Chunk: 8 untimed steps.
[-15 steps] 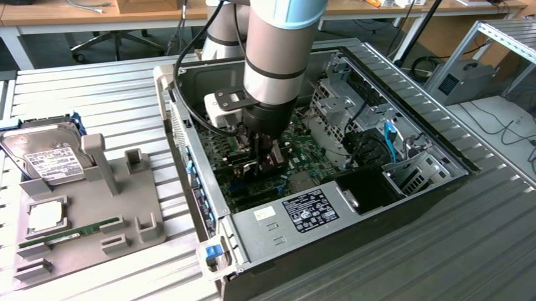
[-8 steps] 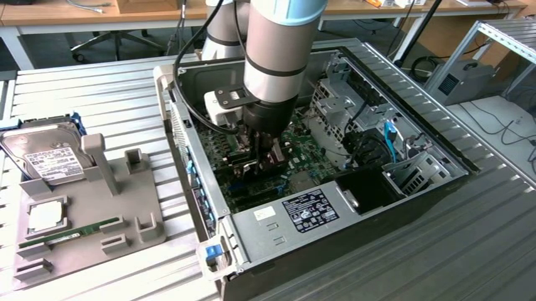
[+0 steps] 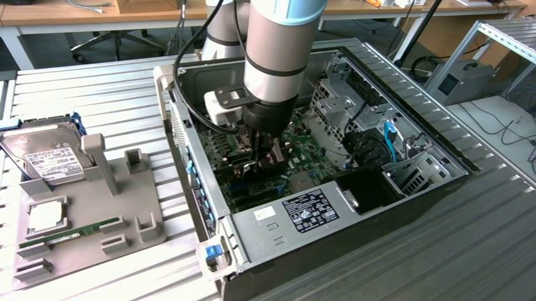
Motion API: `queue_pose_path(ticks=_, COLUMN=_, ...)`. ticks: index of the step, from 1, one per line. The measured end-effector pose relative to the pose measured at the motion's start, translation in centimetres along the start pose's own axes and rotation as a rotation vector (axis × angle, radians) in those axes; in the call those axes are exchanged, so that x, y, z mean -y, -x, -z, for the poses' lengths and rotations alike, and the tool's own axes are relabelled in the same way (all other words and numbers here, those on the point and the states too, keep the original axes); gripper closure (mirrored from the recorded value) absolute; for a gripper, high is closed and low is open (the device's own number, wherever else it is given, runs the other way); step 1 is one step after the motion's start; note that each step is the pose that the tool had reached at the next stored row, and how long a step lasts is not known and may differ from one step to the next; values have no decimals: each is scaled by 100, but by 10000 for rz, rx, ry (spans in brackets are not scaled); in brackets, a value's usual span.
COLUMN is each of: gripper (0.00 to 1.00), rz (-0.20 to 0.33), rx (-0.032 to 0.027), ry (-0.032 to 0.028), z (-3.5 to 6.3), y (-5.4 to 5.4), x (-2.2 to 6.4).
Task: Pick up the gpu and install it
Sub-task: 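Insert the gpu into the slot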
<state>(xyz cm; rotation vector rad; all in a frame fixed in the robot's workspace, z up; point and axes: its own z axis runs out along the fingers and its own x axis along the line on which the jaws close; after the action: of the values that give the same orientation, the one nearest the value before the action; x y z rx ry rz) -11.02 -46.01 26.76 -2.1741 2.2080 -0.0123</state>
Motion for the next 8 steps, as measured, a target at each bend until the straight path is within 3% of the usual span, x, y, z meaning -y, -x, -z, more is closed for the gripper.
queue_pose_path(ticks=1, gripper=74, rz=0, rx=0, ry=0, z=0, y=0, x=0)
queue_pose_path(ticks=8, gripper=74, rz=-1, rx=1, ry=-5, z=0, y=0, x=-2)
